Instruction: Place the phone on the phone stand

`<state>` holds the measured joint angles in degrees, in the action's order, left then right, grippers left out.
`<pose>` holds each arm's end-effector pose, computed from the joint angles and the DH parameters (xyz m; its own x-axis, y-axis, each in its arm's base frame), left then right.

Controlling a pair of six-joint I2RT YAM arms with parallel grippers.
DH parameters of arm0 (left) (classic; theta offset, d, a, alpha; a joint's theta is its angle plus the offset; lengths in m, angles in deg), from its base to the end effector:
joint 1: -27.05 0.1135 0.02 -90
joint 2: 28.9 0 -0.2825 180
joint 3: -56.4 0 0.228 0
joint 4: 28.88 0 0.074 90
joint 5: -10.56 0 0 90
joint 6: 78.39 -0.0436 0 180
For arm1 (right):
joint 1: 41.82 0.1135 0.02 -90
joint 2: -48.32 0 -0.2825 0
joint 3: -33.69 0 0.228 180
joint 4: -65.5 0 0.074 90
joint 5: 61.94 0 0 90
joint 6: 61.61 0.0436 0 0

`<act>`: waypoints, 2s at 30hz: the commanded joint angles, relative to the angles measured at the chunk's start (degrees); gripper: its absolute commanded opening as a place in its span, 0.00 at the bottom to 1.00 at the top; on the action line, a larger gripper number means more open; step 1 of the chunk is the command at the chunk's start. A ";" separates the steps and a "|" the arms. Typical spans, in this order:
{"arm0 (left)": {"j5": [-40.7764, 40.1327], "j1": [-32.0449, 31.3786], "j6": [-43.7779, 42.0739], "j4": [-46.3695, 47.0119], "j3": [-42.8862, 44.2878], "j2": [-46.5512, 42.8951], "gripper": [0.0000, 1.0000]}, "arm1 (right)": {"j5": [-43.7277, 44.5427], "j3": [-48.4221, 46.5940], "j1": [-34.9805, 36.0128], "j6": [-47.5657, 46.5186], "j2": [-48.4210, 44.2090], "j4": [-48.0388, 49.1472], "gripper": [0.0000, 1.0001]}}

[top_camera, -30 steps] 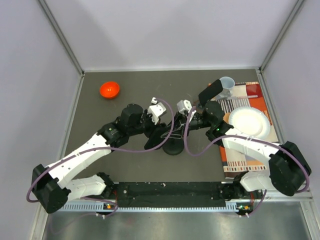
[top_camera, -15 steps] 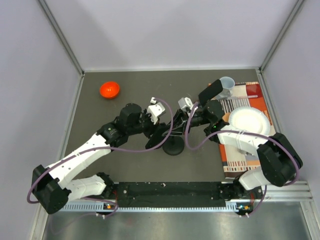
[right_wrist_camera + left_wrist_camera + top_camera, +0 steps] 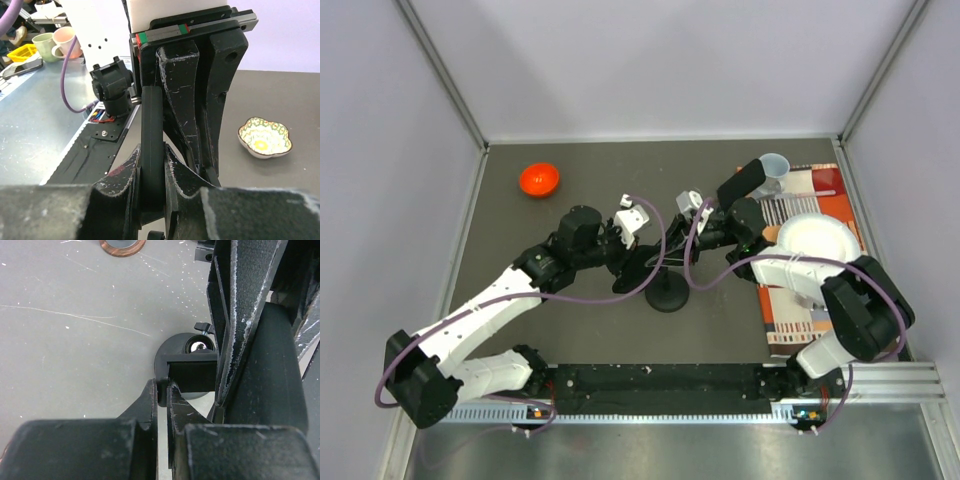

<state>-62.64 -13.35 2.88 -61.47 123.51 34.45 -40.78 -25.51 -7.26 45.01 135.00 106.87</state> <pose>0.1610 -0.1536 0.3251 -0.2395 0.3947 -0.8871 0.8596 0.5109 -0.0048 0.2183 0.1997 0.3119 -0.0824 0.0686 -0.9942 -0.9672 -0.2462 0.0631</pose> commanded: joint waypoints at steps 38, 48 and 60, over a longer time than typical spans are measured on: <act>-58.98 -2.31 16.47 -2.78 0.88 -8.95 0.00 | 95.19 -16.34 9.64 -2.30 -14.52 -87.11 0.00; -67.00 -12.68 28.14 -28.87 16.51 0.89 0.00 | 102.58 -28.64 10.70 -0.45 -3.18 -95.20 0.00; -60.31 -13.56 37.48 -38.21 19.69 2.04 0.00 | 95.65 -26.99 8.68 -3.87 1.74 -90.64 0.00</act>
<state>-116.37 -26.71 38.94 -88.99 137.41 41.01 24.90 -56.22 8.79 49.05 132.70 26.85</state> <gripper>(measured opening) 0.041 0.186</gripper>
